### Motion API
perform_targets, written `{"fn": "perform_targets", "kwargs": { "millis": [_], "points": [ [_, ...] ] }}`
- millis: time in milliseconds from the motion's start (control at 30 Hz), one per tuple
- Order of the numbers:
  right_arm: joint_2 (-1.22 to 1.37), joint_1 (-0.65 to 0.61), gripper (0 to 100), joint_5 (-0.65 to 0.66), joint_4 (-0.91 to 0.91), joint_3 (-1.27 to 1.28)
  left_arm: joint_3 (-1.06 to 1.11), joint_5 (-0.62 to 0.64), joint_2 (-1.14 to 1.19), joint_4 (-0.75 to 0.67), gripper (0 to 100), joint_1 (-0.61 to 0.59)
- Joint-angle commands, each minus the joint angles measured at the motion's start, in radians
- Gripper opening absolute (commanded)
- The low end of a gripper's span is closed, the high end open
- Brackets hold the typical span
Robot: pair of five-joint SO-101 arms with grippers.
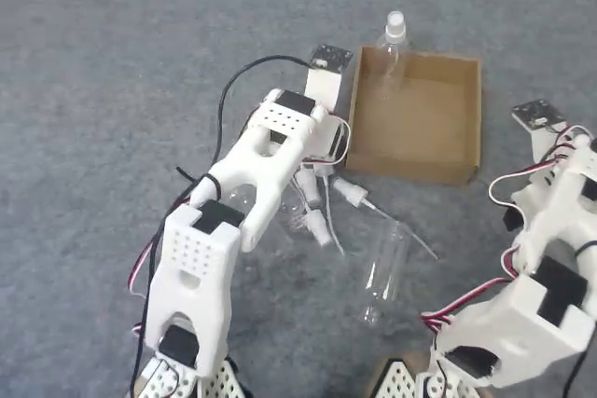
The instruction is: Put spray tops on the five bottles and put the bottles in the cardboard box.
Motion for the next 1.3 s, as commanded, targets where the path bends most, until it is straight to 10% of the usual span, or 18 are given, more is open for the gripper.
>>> {"fn": "perform_targets", "kwargs": {
  "millis": [0, 600, 1000, 1267],
  "points": [
    [-0.076, 0.008, 0.6, 0.015, -0.005, -0.006, -0.042, 0.021, -0.028, 0.063, 16, 0.011],
    [-0.087, 0.015, 0.6, 0.018, -0.004, -0.009, -0.131, 0.037, -0.190, 0.167, 3, 0.068],
    [-0.282, -0.025, 0.6, -0.052, 0.035, -0.006, -0.105, 0.008, -0.707, 0.325, 3, -0.049],
    [-0.495, -0.274, 0.6, -0.190, 0.151, -0.006, 0.266, -0.069, -1.169, 0.262, 3, -0.049]
  ]
}}
